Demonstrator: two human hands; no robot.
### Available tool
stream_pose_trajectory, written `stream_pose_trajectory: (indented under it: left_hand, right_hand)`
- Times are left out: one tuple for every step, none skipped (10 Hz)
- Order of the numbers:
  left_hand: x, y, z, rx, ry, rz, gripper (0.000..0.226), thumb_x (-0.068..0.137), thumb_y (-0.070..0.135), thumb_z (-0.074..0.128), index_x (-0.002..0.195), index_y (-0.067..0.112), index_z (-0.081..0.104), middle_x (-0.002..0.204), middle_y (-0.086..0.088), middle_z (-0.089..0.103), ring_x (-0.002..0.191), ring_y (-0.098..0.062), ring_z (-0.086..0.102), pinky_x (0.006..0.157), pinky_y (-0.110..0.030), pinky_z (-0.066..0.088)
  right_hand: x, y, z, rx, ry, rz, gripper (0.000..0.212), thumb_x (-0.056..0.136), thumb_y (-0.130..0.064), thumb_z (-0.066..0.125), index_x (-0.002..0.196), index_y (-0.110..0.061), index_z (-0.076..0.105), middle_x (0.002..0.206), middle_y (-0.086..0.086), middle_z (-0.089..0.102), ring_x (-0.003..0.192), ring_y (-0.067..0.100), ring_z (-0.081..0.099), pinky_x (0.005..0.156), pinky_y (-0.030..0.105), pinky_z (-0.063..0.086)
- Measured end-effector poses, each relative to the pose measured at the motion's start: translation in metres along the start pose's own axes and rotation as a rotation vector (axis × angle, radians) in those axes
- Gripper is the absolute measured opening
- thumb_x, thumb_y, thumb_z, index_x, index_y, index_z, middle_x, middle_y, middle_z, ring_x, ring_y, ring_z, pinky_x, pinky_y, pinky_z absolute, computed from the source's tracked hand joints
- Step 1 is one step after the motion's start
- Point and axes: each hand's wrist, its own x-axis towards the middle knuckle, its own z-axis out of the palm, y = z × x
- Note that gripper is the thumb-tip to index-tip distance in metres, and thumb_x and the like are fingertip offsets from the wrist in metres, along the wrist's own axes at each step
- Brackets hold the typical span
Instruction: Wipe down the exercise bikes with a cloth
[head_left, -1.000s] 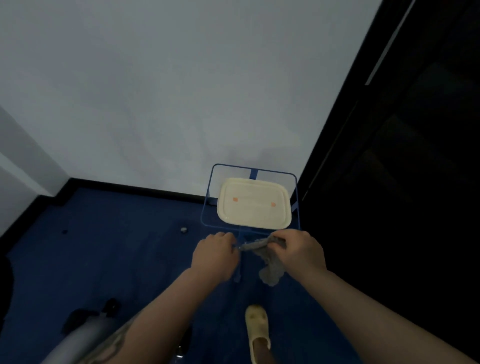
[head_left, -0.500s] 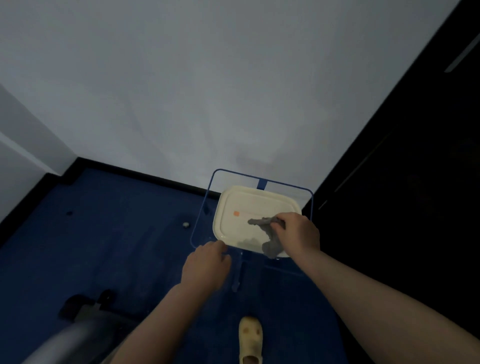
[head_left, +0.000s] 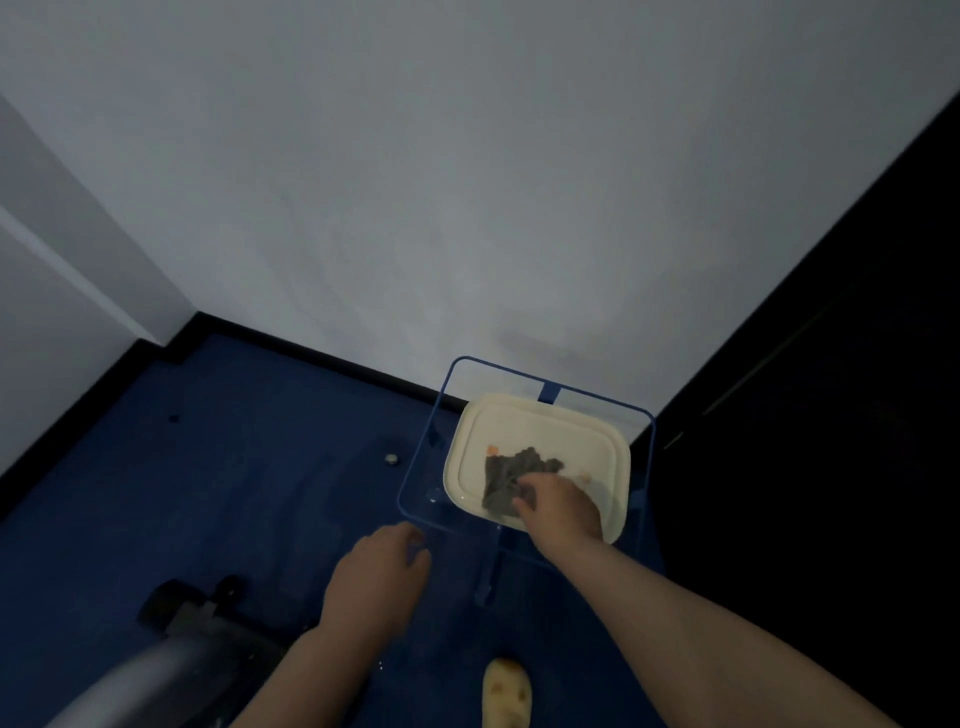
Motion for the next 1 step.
stream_pose_trajectory:
  left_hand:
    - [-0.0110, -0.0010, -0.0136, 0.007, 0.025, 0.056, 0.024, 0.093, 0.030, 0.044, 0.110, 0.023, 0.059, 0.112, 0.005, 0.061, 0.097, -0.013, 0.056, 0.082, -0.030, 0.047]
  right_hand:
    - [-0.0237, -0.0090, 0.0053, -0.006, 0.039, 0.007, 0.016, 0.092, -0.029, 0.052, 0.099, -0.025, 0.066, 0.100, -0.002, 0.066, 0.085, 0.017, 0.061, 0.069, 0.031, 0.053]
